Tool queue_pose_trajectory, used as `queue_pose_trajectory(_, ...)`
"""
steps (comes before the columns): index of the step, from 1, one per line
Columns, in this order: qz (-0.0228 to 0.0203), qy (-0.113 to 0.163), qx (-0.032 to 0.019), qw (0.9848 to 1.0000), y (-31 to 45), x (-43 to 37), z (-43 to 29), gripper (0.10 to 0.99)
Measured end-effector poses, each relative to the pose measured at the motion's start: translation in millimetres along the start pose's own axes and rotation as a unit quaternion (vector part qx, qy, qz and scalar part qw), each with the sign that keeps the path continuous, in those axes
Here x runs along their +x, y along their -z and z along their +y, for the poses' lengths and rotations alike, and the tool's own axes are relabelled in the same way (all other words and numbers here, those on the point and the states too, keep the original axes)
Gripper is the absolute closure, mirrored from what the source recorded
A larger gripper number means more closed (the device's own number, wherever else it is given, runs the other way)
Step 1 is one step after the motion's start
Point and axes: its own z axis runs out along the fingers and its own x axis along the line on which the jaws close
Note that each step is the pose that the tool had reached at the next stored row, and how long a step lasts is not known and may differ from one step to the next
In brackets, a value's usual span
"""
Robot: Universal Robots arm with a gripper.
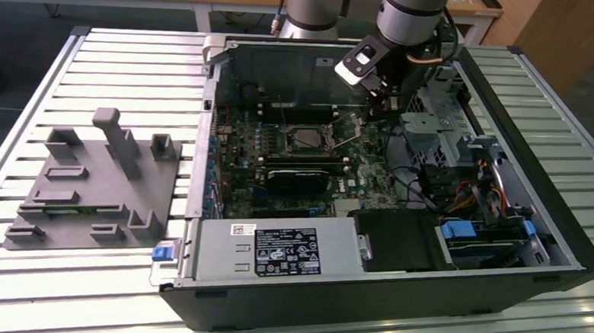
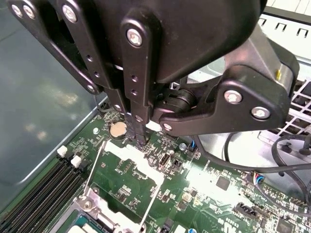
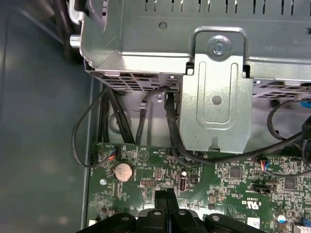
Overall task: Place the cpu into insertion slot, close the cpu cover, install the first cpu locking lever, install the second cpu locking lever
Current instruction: 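Close the cpu cover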
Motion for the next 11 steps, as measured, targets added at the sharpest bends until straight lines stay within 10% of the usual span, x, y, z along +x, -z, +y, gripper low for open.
queue_pose_trajectory(11, 0.0000, 0.000, 0.0011, 1.0000, -6.9, 0.4, 0.7, 0.965)
